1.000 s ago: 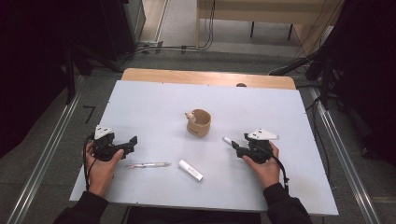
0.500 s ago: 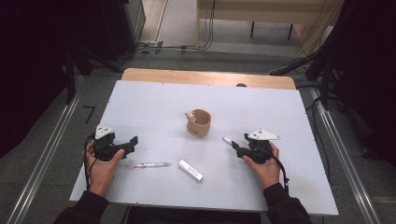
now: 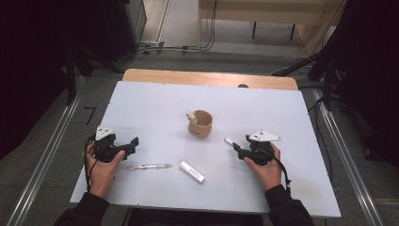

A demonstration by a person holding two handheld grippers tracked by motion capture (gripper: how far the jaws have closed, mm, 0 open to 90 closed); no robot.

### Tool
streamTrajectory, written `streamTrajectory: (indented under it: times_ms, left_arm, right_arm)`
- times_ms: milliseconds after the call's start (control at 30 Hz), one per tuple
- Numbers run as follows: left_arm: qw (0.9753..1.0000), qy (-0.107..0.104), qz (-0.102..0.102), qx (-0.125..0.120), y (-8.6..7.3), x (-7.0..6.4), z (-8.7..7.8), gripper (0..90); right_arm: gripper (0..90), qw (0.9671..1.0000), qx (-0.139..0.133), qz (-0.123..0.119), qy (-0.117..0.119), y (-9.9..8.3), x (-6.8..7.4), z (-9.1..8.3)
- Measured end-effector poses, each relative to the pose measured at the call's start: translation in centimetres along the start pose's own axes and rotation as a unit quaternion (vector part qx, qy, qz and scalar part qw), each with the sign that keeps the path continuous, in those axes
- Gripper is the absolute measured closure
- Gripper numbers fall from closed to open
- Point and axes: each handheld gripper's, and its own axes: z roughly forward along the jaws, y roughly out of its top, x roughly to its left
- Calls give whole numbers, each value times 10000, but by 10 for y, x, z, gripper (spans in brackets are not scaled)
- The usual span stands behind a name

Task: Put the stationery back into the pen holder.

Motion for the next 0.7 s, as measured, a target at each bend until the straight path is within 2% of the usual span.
streamTrajectory:
  times_ms: [400, 700]
  left_arm:
    - [10000, 1, 9, 0, 0, 0, 0, 60]
    - [10000, -1, 24, 4, 0, 0, 0, 60]
  right_arm:
    - [347, 9999, 115, -78, -76, 0, 1, 1]
    - [443, 9996, 224, -159, -34, 0, 2, 2]
